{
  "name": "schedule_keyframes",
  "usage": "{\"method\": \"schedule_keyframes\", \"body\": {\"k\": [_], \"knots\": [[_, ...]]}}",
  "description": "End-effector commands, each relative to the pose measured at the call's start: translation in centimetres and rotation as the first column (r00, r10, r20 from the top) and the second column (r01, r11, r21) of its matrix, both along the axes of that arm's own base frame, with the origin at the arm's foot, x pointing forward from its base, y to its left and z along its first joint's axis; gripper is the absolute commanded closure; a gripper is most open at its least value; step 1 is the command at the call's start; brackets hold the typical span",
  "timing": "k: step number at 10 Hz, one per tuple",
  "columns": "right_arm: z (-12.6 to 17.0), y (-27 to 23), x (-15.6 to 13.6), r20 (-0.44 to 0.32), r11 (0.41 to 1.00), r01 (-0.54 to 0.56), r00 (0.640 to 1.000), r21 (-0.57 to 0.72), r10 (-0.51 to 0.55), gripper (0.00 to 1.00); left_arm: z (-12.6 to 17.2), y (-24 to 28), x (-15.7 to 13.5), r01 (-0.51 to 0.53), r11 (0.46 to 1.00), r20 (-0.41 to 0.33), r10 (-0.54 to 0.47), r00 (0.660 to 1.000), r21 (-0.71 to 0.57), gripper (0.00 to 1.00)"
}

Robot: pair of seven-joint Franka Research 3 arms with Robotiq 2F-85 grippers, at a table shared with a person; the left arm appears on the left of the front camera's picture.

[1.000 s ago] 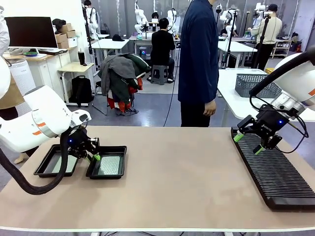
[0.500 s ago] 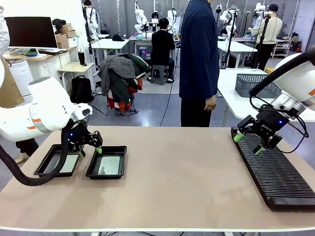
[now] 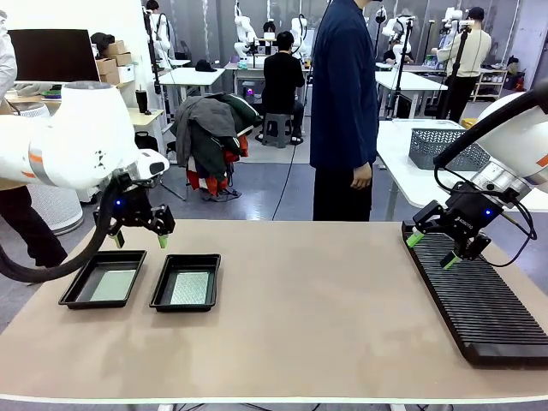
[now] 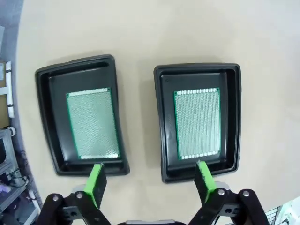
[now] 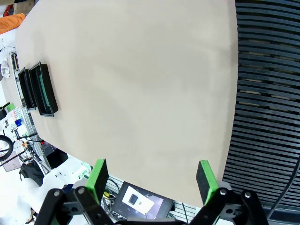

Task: Inspect and transfer BCBs to ESD trays.
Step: Pick up the ESD tray and place it on the left side of the table.

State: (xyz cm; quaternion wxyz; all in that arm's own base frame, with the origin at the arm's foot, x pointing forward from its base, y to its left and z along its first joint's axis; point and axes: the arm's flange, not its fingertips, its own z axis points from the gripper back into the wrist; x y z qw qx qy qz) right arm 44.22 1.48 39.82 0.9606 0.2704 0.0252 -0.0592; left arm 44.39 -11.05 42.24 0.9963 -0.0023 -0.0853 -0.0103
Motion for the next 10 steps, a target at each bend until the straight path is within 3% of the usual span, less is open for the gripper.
{"method": "schedule_keyframes", "body": {"k": [1, 6, 10], "knots": [[0.0, 0.2, 0.0, 0.007, 1.0, 0.023, 1.0, -0.005, -0.023, 0.0, 1.4, -0.3, -0.2, 0.0, 1.0, -0.011, 0.0, 1.0, 0.024, 0.0], [0.0, 0.2, 0.0, 0.007, 1.0, 0.023, 1.0, -0.005, -0.023, 0.0, 2.7, 0.0, -0.8, -0.006, 1.0, -0.065, 0.007, 0.998, 0.02, 0.0], [0.0, 0.2, 0.0, 0.007, 1.0, 0.023, 1.0, -0.005, -0.023, 0.0, 2.1, -0.3, -0.4, 0.006, 1.0, -0.039, -0.006, 0.999, 0.019, 0.0]]}}
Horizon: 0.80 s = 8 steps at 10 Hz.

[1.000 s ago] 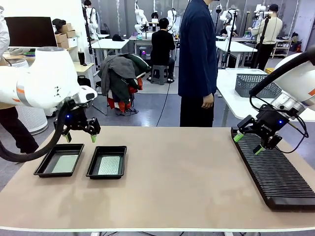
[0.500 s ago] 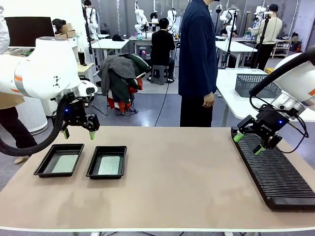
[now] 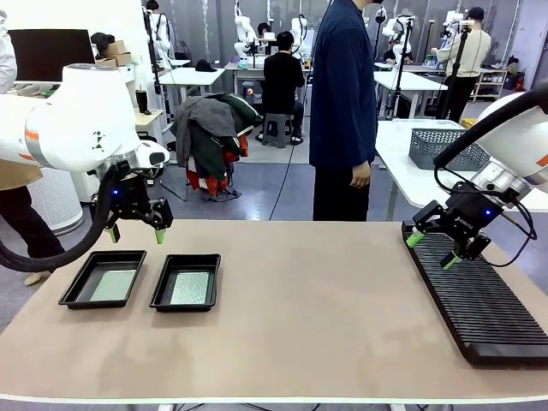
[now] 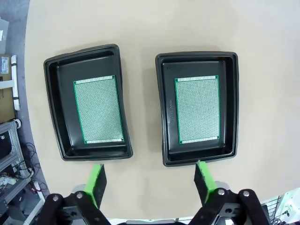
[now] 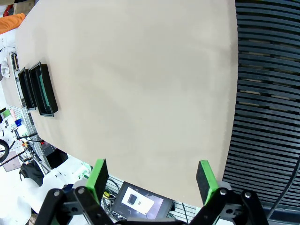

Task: Inspect and transfer BCBs to ESD trays.
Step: Pick up the ESD tray and place it on the left side of the table.

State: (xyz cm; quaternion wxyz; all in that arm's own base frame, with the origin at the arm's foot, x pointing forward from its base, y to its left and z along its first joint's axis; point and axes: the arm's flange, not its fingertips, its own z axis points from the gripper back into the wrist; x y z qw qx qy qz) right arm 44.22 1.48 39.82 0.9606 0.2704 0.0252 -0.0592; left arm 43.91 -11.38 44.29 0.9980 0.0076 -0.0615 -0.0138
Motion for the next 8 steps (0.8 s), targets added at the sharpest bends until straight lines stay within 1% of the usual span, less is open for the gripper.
{"method": "schedule_keyframes", "body": {"k": [1, 8], "knots": [[0.03, 0.16, 0.01, 0.007, 1.0, 0.023, 1.0, -0.005, -0.023, 0.0, 0.01, -0.02, 0.05, 0.001, 1.0, 0.008, -0.001, 1.0, -0.002, 0.0], [0.03, 0.16, 0.01, 0.007, 1.0, 0.023, 1.0, -0.005, -0.023, 0.0, 0.01, -0.02, 0.05, 0.001, 1.0, 0.008, -0.001, 1.0, -0.002, 0.0]]}}
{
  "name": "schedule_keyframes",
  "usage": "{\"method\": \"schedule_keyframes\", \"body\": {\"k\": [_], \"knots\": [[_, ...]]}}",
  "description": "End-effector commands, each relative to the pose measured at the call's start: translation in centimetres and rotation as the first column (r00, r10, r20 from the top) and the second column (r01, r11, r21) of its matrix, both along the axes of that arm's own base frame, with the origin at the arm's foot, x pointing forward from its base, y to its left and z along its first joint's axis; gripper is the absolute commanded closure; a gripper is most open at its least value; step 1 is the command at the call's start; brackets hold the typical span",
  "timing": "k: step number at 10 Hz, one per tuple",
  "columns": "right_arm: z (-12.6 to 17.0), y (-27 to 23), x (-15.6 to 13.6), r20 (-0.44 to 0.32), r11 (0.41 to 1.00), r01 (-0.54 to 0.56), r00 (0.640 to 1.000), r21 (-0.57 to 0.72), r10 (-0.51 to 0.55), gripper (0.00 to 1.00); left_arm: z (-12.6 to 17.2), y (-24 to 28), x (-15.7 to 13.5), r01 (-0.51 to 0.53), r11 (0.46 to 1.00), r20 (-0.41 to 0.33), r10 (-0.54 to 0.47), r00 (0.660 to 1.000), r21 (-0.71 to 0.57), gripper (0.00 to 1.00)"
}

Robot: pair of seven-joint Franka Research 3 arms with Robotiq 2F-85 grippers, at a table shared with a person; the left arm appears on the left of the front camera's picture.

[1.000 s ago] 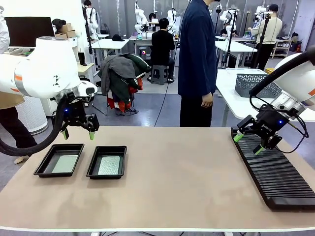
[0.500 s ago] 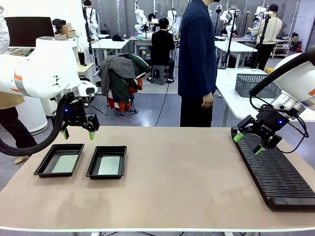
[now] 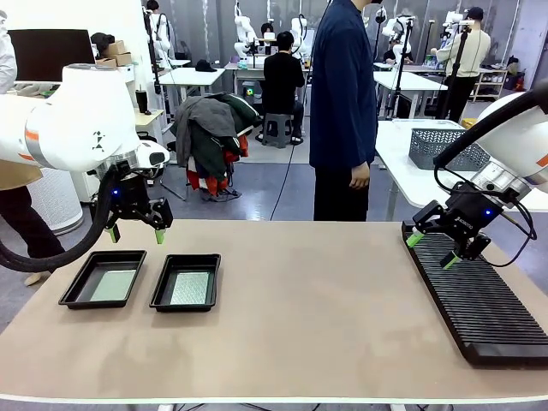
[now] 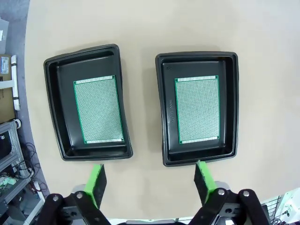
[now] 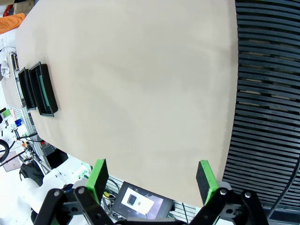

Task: Inspect and transfer BCBs to ESD trays.
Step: Pick up the ESD tray and place it on the left side of the table.

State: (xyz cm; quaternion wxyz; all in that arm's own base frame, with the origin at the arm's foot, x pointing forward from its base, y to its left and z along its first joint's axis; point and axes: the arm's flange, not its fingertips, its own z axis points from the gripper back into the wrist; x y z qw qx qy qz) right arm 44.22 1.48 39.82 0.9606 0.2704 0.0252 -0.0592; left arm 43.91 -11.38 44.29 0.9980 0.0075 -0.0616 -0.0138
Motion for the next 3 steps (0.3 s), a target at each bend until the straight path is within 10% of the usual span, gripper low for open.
{"method": "schedule_keyframes", "body": {"k": [1, 3], "knots": [[0.03, 0.16, 0.01, 0.007, 1.0, 0.023, 1.0, -0.005, -0.023, 0.0, 0.01, -0.02, 0.05, 0.001, 1.0, 0.008, -0.001, 1.0, -0.002, 0.0], [0.03, 0.16, 0.01, 0.007, 1.0, 0.023, 1.0, -0.005, -0.023, 0.0, 0.01, -0.02, 0.05, 0.001, 1.0, 0.008, -0.001, 1.0, -0.002, 0.0]]}}
